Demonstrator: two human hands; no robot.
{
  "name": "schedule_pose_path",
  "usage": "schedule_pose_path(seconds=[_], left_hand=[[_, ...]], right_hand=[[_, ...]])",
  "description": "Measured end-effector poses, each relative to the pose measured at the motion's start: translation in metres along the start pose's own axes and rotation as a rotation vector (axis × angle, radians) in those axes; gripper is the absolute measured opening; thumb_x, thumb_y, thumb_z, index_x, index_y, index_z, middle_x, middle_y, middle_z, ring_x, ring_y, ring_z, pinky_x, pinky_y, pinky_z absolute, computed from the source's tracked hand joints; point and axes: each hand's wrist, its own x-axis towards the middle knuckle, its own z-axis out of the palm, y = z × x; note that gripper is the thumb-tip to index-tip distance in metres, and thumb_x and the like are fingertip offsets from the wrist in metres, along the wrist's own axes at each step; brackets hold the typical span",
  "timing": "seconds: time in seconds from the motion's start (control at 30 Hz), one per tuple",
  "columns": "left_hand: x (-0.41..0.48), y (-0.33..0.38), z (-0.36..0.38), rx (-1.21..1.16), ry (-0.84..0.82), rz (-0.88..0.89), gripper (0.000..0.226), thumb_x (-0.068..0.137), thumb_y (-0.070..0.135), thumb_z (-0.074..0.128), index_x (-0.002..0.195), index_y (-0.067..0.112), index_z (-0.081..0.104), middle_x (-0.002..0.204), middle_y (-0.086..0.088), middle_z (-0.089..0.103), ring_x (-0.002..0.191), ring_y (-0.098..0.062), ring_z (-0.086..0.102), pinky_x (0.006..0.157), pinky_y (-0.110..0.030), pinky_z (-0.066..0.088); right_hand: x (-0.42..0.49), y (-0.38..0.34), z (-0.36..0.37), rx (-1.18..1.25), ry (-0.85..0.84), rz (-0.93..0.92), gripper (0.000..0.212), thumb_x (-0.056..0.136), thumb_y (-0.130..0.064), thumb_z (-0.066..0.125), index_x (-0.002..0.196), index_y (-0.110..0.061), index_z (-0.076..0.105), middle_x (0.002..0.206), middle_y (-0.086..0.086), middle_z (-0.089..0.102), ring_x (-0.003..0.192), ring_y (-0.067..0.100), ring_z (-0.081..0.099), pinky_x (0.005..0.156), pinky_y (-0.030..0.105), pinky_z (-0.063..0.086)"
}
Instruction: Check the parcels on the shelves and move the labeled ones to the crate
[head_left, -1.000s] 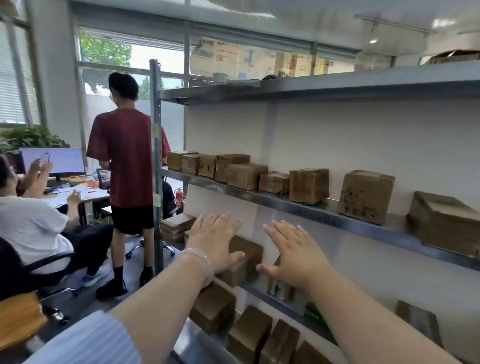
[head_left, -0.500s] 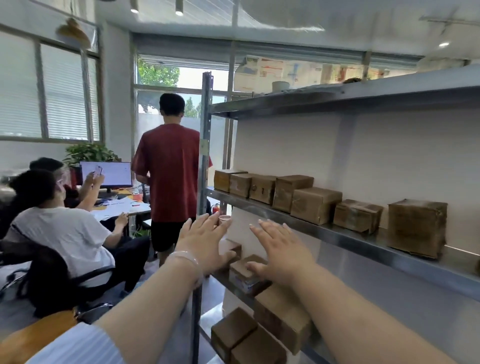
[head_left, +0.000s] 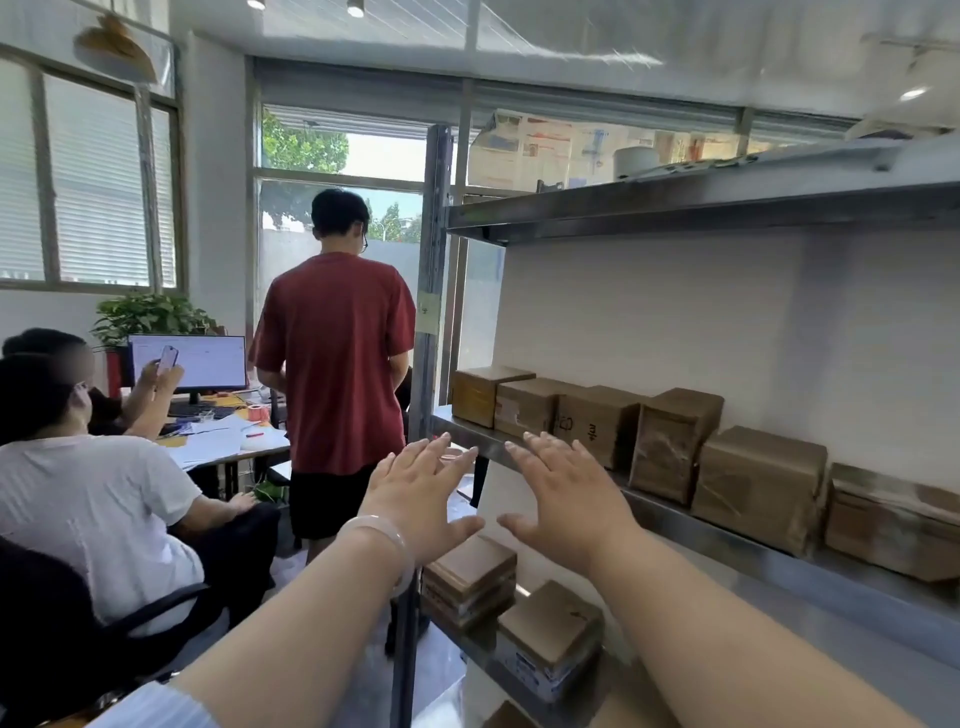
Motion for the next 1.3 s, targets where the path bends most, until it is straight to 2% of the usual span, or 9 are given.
schedule_pose_path(seconds=[0.23, 0.33, 0.53, 0.67, 0.9, 1.1, 1.3], left_hand=[[0.086, -0.016, 0.023, -0.016, 0.048, 0.052, 0.078, 0.090, 0.068, 0.042, 0.154, 0.042, 0.006, 0.165, 0.003, 0.004, 0.151, -0.020, 0.001, 0.122, -0.044, 0.010], [0.122, -0.025, 0.031, -0.018, 0.010, 0.072, 0.077, 0.091, 0.068, 0.043, 0.154, 0.042, 0.007, 0.165, 0.003, 0.004, 0.151, -0.020, 0.001, 0.122, -0.044, 0.011], [0.192, -0.051, 0.036, -0.159, 0.069, 0.031, 0.076, 0.090, 0.063, 0.048, 0.154, 0.041, 0.014, 0.164, 0.003, 0.011, 0.149, -0.022, 0.008, 0.118, -0.042, 0.018], [0.229, -0.061, 0.056, -0.312, -0.028, 0.026, 0.075, 0.090, 0.060, 0.052, 0.154, 0.040, 0.018, 0.164, 0.003, 0.009, 0.149, -0.026, 0.007, 0.120, -0.045, 0.021], [0.291, -0.075, 0.075, -0.532, -0.002, 0.057, 0.068, 0.093, 0.055, 0.051, 0.153, 0.038, 0.022, 0.164, -0.002, 0.009, 0.150, -0.030, 0.005, 0.119, -0.045, 0.017], [0.330, -0.088, 0.088, -0.597, -0.015, 0.141, 0.062, 0.095, 0.055, 0.048, 0.151, 0.037, 0.029, 0.163, -0.001, 0.015, 0.149, -0.029, 0.013, 0.117, -0.045, 0.023], [0.354, -0.104, 0.103, -0.642, -0.067, 0.214, 0.064, 0.085, 0.069, 0.050, 0.138, 0.033, 0.051, 0.150, -0.004, 0.039, 0.135, -0.032, 0.038, 0.113, -0.042, 0.032]], right_hand=[[0.080, 0.035, 0.016, 0.014, 0.127, 0.059, 0.073, 0.094, -0.057, 0.042, 0.154, -0.028, 0.014, 0.161, -0.002, 0.015, 0.149, 0.016, 0.008, 0.122, 0.041, 0.005], [0.116, 0.045, 0.026, 0.042, 0.125, 0.064, 0.072, 0.093, -0.054, 0.045, 0.153, -0.026, 0.018, 0.161, -0.001, 0.018, 0.148, 0.017, 0.011, 0.122, 0.041, 0.007], [0.181, 0.062, 0.030, 0.012, 0.179, 0.092, 0.066, 0.093, -0.052, 0.046, 0.151, -0.025, 0.026, 0.158, 0.003, 0.027, 0.146, 0.020, 0.020, 0.120, 0.040, 0.013], [0.201, 0.065, 0.044, -0.033, 0.105, 0.105, 0.067, 0.094, -0.054, 0.043, 0.151, -0.027, 0.023, 0.159, 0.001, 0.024, 0.146, 0.019, 0.017, 0.120, 0.039, 0.011], [0.225, 0.076, 0.059, -0.069, 0.036, 0.264, 0.066, 0.095, -0.055, 0.039, 0.152, -0.028, 0.021, 0.160, -0.002, 0.018, 0.147, 0.016, 0.013, 0.121, 0.039, 0.008], [0.255, 0.072, 0.065, -0.090, 0.074, 0.419, 0.063, 0.096, -0.055, 0.038, 0.152, -0.029, 0.026, 0.159, -0.002, 0.023, 0.146, 0.016, 0.017, 0.119, 0.037, 0.010], [0.264, 0.051, 0.085, -0.131, 0.075, 0.520, 0.061, 0.096, -0.056, 0.036, 0.150, -0.029, 0.029, 0.158, -0.003, 0.025, 0.145, 0.016, 0.020, 0.119, 0.039, 0.014]])
